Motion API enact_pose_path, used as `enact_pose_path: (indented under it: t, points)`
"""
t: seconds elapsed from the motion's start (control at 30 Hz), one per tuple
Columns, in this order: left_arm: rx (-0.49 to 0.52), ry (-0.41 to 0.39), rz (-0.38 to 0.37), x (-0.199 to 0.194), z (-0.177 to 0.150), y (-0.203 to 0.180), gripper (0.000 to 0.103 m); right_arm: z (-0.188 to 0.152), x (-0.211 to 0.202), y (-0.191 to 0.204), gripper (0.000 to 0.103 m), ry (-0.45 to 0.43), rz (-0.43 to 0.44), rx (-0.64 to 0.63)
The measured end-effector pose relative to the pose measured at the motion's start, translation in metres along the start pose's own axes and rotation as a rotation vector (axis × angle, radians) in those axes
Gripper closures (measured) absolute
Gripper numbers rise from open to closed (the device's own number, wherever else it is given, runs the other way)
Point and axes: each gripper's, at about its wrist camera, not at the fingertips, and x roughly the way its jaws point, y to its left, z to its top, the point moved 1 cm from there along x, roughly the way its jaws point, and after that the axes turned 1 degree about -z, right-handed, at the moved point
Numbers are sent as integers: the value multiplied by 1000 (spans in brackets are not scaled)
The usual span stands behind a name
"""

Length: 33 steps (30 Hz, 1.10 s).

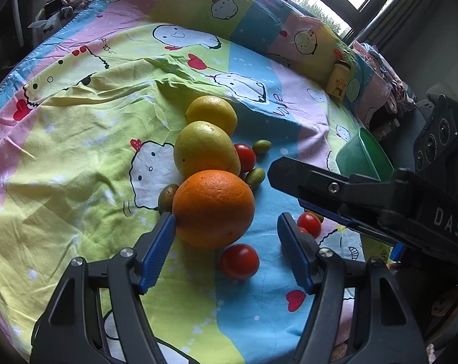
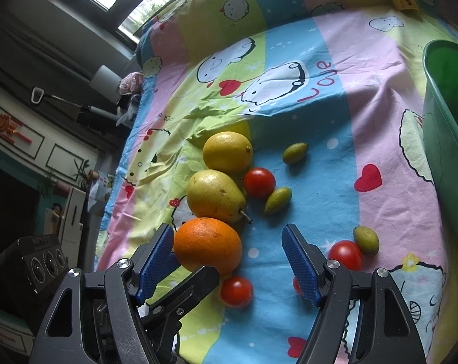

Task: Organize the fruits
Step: 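Move the right gripper to the orange and close on it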

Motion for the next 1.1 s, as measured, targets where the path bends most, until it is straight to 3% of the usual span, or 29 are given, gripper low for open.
enact_pose_path:
  t: [0.73, 1.1]
  points:
    - [-20, 28, 17, 10, -1, 8, 38, -6, 31, 7, 27, 95, 4, -6]
    - [-33, 27, 24, 11, -2, 13, 41, -6, 42, 6, 27, 118, 60, 20]
